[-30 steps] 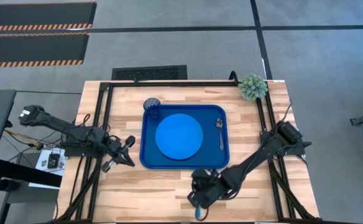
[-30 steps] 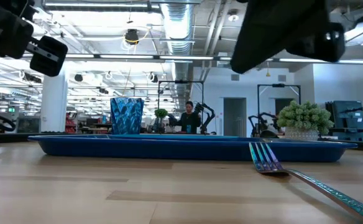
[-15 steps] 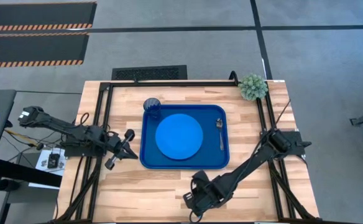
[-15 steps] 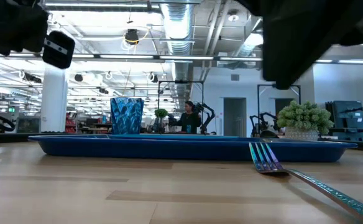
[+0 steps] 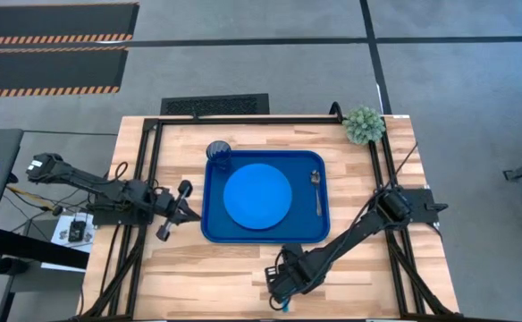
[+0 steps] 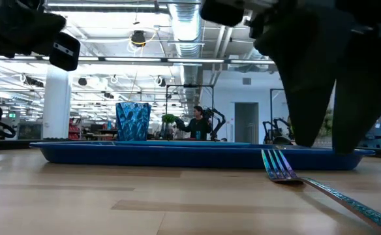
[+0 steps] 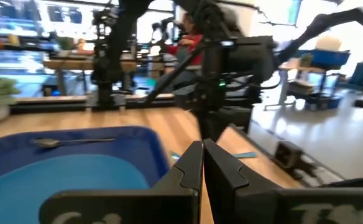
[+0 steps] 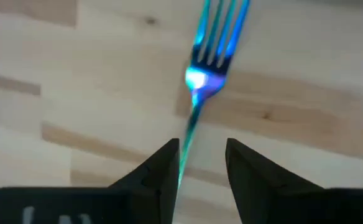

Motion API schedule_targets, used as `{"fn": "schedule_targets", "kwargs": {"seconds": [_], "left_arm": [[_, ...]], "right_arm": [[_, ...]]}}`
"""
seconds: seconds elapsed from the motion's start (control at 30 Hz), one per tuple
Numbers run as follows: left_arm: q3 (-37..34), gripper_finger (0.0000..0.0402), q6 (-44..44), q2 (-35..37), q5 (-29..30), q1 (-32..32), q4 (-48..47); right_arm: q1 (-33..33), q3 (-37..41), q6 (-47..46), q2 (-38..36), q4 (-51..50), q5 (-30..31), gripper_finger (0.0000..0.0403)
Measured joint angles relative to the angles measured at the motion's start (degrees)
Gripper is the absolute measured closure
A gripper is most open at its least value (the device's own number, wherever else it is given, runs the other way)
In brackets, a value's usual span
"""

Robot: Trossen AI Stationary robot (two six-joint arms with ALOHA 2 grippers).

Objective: Pick and place plate/cup/fork/spoon on tray
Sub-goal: Put the blue fork between the black spoon and the blue plate on the blue serving tray

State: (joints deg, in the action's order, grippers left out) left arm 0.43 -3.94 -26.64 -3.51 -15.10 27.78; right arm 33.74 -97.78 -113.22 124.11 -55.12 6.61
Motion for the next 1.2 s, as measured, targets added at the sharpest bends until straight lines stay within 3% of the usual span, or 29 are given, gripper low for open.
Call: {"fn": "schedule_targets", "kwargs": {"seconds": [0.17, 0.5, 0.8, 0.97, 1.1, 1.2], "left_arm": [[0.00, 0.0401, 1.17, 0.03, 1.54, 2.34, -0.18], [-0.02, 0.0401, 0.50, 0.01, -9.43, 11.86, -3.31], [-0.02, 0.0401, 2.59, 0.05, -16.12, 27.85, -3.40], [-0.02, 0.0401, -2.26, 0.05, -13.92, 34.12, -7.72], [-0.02, 0.0401, -0.78, 0.18, -6.69, 33.24, -11.93], [-0.02, 0.0401, 0.47, 0.18, -5.23, 31.68, -12.65]], "right_arm": [[-1.01, 0.00, -0.12, 0.00, 0.45, 0.61, 0.0224], [-2.28, 0.01, 0.51, 0.27, 0.49, 0.83, 0.0254], [-2.39, 0.11, 0.64, 3.28, 1.81, -1.60, 0.0255], [-2.39, -0.07, 0.69, 4.20, 3.17, -3.03, 0.0251], [-2.41, -0.09, 0.69, 4.24, 3.03, -3.10, 0.0257], [-2.41, -0.09, 0.69, 4.26, 2.92, -3.23, 0.0265]]}}
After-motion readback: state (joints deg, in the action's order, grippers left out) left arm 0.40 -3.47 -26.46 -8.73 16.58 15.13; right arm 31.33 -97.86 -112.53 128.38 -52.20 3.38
